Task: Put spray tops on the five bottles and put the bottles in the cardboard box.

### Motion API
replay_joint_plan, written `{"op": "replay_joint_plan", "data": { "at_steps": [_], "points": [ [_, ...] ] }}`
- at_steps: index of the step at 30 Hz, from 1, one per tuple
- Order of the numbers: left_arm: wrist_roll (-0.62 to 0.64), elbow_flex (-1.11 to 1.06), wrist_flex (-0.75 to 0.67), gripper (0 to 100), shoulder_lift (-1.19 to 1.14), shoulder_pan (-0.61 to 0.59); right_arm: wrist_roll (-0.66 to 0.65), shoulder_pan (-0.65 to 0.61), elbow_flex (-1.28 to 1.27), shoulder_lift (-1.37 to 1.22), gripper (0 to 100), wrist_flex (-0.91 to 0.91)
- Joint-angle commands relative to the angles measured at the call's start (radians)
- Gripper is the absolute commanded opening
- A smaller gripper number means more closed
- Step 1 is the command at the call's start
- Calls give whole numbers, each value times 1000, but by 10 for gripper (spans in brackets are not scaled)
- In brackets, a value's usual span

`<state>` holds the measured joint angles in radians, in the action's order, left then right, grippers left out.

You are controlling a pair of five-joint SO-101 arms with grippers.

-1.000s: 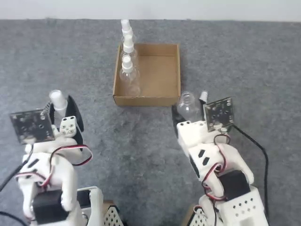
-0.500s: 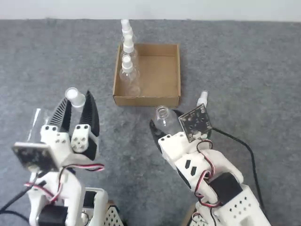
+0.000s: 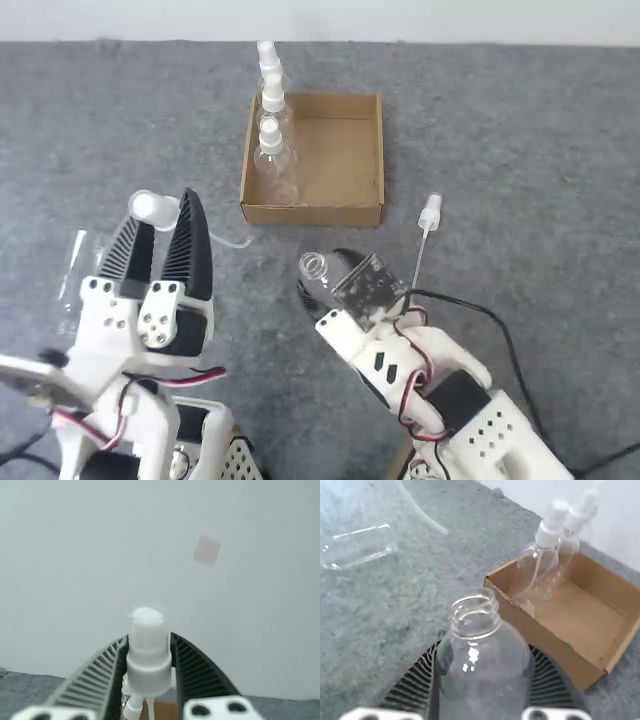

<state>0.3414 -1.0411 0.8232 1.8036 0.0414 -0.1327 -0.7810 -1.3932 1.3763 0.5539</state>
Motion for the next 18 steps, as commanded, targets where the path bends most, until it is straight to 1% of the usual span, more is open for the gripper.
{"op": "replay_joint_plan", "data": {
  "at_steps": [1,7,9,11,14,18],
  "points": [
    [31,10,-34,10,17,-2,-26,-19,-8,27,107,-91],
    [32,10,-31,10,17,-3,-26,-21,-9,16,107,-101],
    [34,15,-32,10,17,3,-54,-21,-18,16,107,-104],
    [38,16,-34,10,17,5,-89,-30,-48,16,107,-145],
    [78,18,-34,9,18,-3,-112,-44,-91,16,106,-220],
    [89,45,-28,9,18,-3,-117,-58,-120,16,61,-286]
  ]
}}
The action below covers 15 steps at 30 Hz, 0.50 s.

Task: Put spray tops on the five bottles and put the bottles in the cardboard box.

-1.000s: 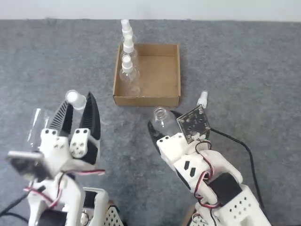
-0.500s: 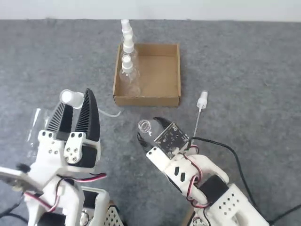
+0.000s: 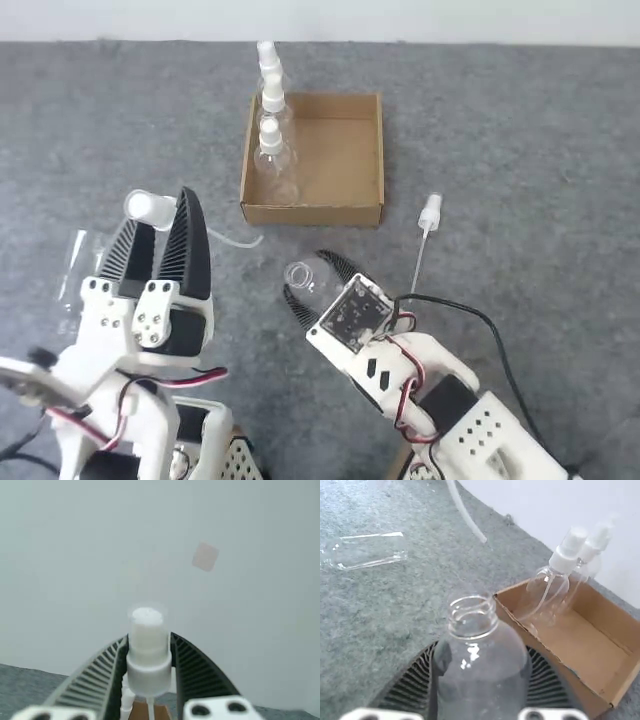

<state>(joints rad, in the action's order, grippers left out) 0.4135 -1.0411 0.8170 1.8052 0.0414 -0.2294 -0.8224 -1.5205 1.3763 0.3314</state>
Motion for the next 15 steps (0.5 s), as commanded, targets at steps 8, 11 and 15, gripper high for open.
{"op": "replay_joint_plan", "data": {
  "at_steps": [8,11,15],
  "points": [
    [17,88,-38,9,17,-3,-21,-22,-9,16,55,-90],
    [18,114,-35,9,17,6,-21,-22,-9,18,55,-90],
    [18,97,-15,9,17,26,-20,-22,-11,25,55,-88]
  ]
}}
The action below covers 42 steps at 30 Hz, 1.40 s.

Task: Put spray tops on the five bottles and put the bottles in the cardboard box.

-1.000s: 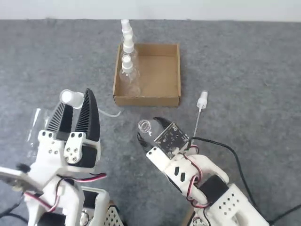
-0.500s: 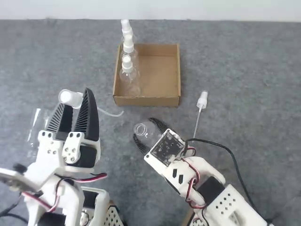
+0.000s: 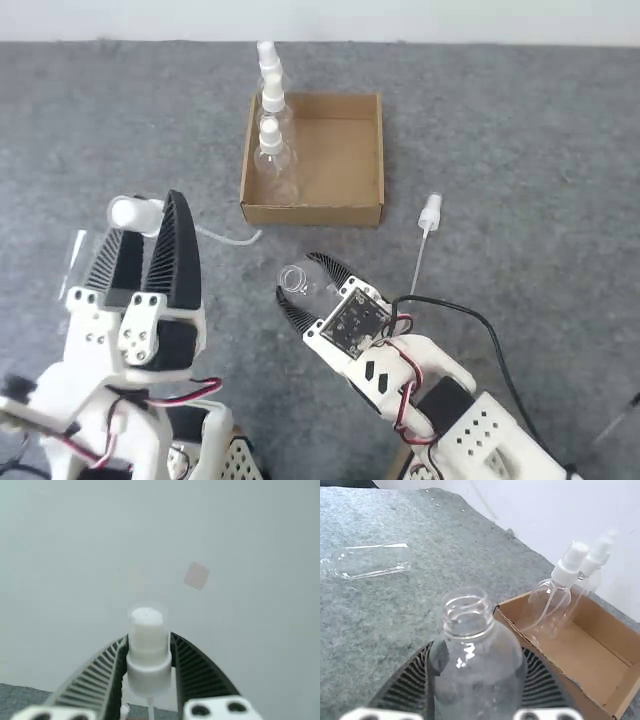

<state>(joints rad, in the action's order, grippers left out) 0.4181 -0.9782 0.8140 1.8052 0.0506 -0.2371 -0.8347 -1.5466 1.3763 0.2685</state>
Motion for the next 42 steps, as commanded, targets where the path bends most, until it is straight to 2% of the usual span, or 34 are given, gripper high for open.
{"op": "replay_joint_plan", "data": {
  "at_steps": [1,9,20,26,42],
  "points": [
    [14,30,-3,9,17,29,-12,-10,15,25,55,-25],
    [9,27,43,9,17,89,-12,-7,17,25,55,-27],
    [12,-7,81,9,17,91,-12,-4,18,25,55,-27],
    [6,-31,81,9,17,169,-12,-4,18,25,55,-27],
    [-29,62,129,9,17,175,-12,28,23,19,55,-28]
  ]
}}
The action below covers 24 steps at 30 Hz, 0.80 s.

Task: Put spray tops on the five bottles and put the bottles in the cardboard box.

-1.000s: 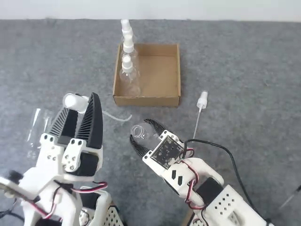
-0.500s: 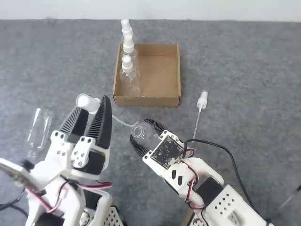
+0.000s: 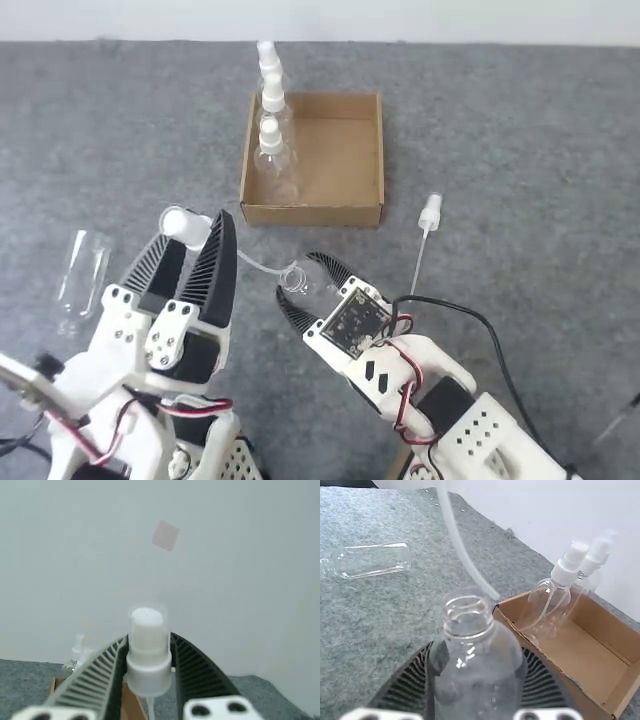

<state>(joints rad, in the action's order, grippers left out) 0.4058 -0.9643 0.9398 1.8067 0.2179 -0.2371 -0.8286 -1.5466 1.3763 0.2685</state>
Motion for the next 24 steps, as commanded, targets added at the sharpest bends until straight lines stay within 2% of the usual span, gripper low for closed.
{"op": "replay_joint_plan", "data": {
  "at_steps": [1,24],
  "points": [
    [-17,48,3,9,15,9,-12,22,23,19,55,-28],
    [-49,65,41,9,15,9,-12,21,14,16,55,-56]
  ]
}}
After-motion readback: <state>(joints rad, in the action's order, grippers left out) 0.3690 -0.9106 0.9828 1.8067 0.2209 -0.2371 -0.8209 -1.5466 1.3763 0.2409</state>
